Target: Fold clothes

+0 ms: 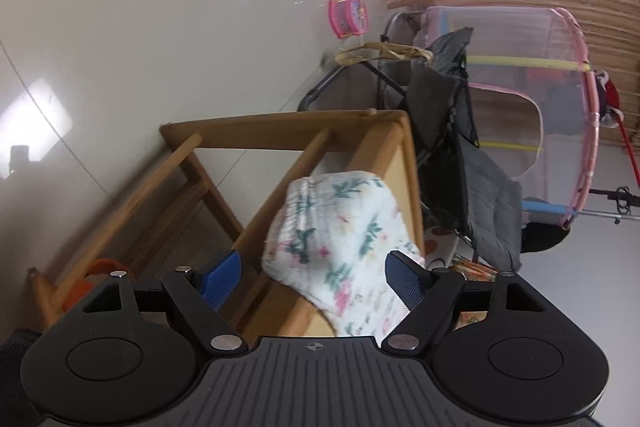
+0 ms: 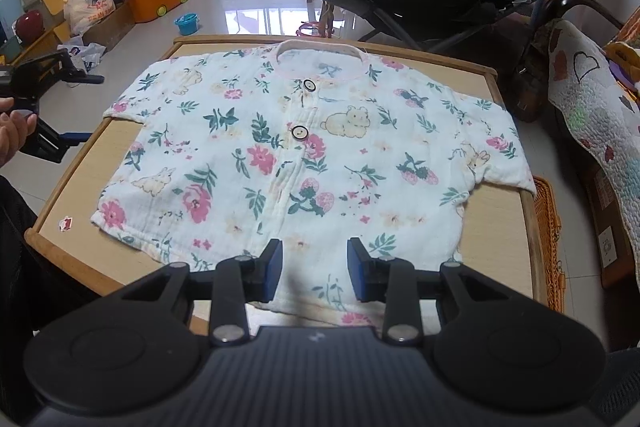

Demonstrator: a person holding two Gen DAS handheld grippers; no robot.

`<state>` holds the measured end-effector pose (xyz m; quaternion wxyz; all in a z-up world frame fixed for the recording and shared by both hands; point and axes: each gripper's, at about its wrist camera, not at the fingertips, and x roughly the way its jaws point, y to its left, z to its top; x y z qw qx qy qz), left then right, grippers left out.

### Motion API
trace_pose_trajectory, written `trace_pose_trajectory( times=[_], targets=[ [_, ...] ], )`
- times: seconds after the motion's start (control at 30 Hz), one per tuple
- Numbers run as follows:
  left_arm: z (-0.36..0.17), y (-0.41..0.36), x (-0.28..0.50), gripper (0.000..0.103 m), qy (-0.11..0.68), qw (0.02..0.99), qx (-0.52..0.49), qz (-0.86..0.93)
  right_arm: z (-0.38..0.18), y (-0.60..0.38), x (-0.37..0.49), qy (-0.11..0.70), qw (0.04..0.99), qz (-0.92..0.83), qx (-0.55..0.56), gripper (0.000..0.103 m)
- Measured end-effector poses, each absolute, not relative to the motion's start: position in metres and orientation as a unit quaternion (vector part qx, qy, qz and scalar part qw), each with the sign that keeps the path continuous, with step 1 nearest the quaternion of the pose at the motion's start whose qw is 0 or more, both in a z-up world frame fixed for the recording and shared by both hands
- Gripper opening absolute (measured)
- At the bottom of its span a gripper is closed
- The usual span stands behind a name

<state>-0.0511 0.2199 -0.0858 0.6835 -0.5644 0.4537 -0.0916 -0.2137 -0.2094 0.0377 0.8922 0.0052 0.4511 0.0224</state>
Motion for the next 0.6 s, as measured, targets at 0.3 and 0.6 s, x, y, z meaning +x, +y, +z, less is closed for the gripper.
trace_pose_trajectory(
  times=[0.3,0.6],
  targets=[
    [-0.106,0.223,-0.049,0.051,0.449,0.663,-0.591,-0.098,0.036,-0.205,-0.21,0.459,0.888,0.023,-0.006,0.035],
    [-0.107,0.215,-0.041,0.025,0.448,0.669,-0.58,-0.125,0.033,-0.2,-0.207,0.465,0.885,0.026,-0.017,0.035]
  ],
)
